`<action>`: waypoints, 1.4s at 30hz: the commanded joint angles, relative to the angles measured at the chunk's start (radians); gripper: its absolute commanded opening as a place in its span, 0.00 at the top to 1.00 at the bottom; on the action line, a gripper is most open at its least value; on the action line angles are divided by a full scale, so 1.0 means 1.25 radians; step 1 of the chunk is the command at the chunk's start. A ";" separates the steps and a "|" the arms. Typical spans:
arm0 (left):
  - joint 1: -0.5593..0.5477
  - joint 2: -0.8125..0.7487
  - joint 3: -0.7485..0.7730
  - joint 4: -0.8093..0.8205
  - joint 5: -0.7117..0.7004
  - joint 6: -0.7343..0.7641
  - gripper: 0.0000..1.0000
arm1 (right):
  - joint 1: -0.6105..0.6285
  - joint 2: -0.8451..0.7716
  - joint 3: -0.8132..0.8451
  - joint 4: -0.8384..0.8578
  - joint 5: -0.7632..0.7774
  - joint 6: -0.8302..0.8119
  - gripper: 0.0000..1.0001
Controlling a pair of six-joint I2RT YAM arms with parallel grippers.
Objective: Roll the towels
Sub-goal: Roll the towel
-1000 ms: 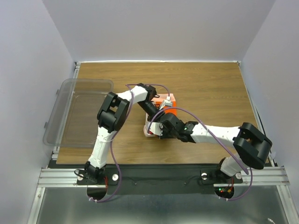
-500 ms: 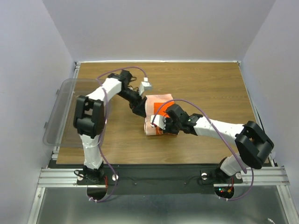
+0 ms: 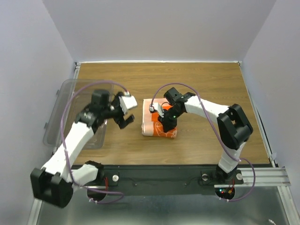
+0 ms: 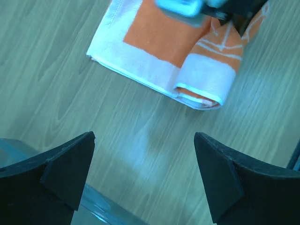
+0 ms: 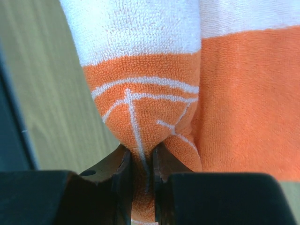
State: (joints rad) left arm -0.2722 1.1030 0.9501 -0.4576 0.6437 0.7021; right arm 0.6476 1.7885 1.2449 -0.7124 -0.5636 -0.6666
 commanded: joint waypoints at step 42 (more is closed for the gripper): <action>-0.727 0.259 -0.243 0.420 -0.683 0.118 0.49 | -0.116 0.458 0.363 -0.474 -0.320 0.017 0.69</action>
State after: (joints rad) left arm -1.1763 1.4067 0.6056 0.1566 -0.2386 0.9371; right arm 0.4984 2.3318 1.6859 -1.3396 -1.0477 -0.6373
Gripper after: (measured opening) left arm 0.644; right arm 0.273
